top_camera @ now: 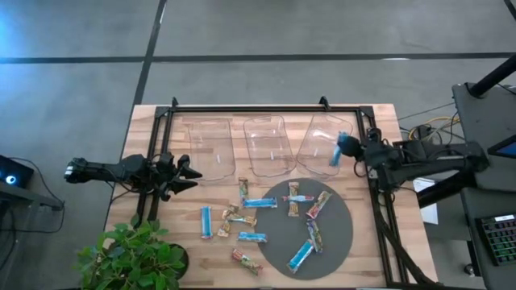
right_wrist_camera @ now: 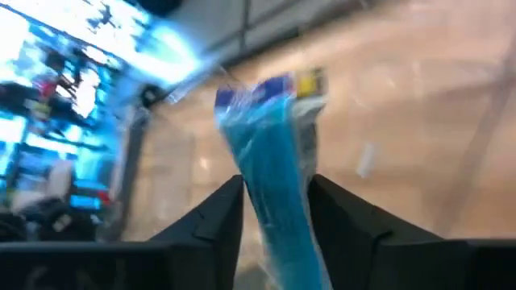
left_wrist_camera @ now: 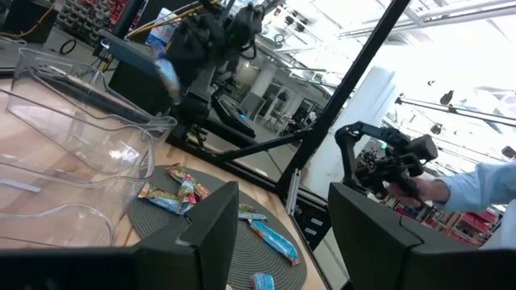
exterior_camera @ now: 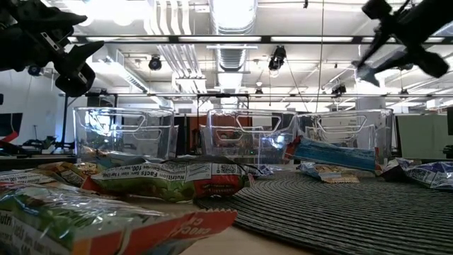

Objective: Pick and place Granola Bars by type
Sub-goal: Put the bottom right blue granola bar into the right transparent bin, then put the yellow granola bar into the middle transparent bin

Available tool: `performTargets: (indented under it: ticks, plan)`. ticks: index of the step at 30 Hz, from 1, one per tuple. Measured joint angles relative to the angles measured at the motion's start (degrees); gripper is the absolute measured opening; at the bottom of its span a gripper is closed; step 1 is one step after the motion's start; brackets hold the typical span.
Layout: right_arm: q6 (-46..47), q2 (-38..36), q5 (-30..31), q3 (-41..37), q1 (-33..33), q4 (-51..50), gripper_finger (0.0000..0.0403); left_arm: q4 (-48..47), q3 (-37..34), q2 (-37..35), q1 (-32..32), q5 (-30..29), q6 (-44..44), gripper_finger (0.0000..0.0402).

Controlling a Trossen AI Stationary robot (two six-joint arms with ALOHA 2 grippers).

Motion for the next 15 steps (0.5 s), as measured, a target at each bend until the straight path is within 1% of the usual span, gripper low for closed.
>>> performTargets:
  ticks: [1, 3, 5, 7, 9, 11, 15]
  plan:
    - [-1.4, 0.7, 0.8, -0.5, -1.5, 1.6, 0.0145, 0.0, 0.0, 0.0, 0.0, 0.0, 0.0, 0.0177]
    - [-2.0, 2.2, 1.9, -1.1, -4.7, 1.2, 0.0158, 0.0, 0.0, 0.0, 0.0, 0.0, 0.0, 0.0177]
    - [-3.4, 4.1, 1.5, -1.6, -8.0, 0.7, 0.0169, -0.1, 0.0, 0.0, 0.0, 0.0, 0.0, 0.0177]
    - [-6.1, 5.8, -2.1, -1.6, -10.7, 1.3, 0.0182, -0.3, 0.0, 0.0, 0.0, 0.0, 0.0, 0.0177]
    - [-8.5, 7.4, -7.9, -0.7, -12.3, 1.4, 0.0196, -0.3, 0.0, 0.0, 0.0, 0.0, 0.0, 0.0177]
    - [-14.2, 8.6, -9.2, 0.7, -12.2, 2.8, 0.0207, -0.3, 0.0, 0.0, 0.0, 0.0, 0.0, 0.0177]
    - [-32.3, 10.9, -7.7, 5.0, -8.9, 7.0, 0.022, -0.3, 0.0, 0.0, 0.0, 0.0, 0.0, 0.0177]
